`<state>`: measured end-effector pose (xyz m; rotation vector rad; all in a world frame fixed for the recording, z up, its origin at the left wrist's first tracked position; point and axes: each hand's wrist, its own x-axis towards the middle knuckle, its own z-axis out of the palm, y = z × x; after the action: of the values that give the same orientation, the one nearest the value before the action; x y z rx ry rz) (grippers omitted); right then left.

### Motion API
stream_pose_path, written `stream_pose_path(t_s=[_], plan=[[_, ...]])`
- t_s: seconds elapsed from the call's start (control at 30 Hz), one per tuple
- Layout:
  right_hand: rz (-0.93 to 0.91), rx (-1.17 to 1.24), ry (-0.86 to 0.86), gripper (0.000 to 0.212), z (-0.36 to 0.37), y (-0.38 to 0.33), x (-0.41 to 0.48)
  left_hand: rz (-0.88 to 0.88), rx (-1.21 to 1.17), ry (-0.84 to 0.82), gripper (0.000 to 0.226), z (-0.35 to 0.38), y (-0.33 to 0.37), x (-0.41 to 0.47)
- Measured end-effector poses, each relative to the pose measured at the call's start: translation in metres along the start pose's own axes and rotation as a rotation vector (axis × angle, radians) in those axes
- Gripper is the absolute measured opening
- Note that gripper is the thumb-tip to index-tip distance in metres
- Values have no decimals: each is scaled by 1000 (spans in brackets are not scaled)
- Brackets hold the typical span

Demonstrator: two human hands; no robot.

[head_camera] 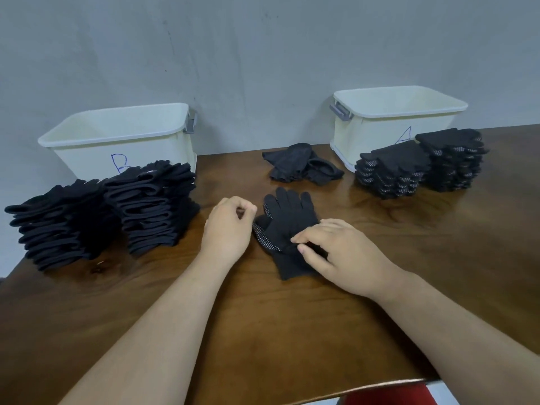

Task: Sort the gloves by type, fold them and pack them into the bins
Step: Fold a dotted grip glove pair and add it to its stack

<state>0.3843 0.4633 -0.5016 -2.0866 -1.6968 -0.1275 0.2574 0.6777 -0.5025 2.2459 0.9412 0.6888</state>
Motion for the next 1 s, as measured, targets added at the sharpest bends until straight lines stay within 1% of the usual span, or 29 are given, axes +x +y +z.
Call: stream_pose_path(t_s=[0.1,0.17,0.33,0.47,0.57,0.63,0.67,0.73,0.83,0.9,1.0], plan=[[3,-2,-11,30,0,1,0,37,137,-38,17,4,3,-2],[-1,14,-5,29,1,2,0,35,156,-40,16,6,2,-2],[0,36,12,29,4,4,0,-37,-115,31,12,0,-1,2],[20,60,33,28,3,4,2,-23,-183,31,11,-17,0,-14],[79,104,24,18,2,5,2,75,-154,-95,20,-26,-3,-40],[90,143,52,14,0,4,2,122,-109,-166,30,-23,-5,-54],[89,159,76,14,-1,3,3,118,-75,-178,38,-20,-5,-57],[87,163,128,15,-3,0,4,106,-6,-173,52,-16,-3,-57],[71,139,157,22,-7,-7,4,130,74,-151,59,-15,0,-56],[49,140,127,24,-8,-8,2,141,99,-141,59,-14,0,-56],[33,153,32,25,-8,-5,-2,142,100,-134,58,-15,1,-58]])
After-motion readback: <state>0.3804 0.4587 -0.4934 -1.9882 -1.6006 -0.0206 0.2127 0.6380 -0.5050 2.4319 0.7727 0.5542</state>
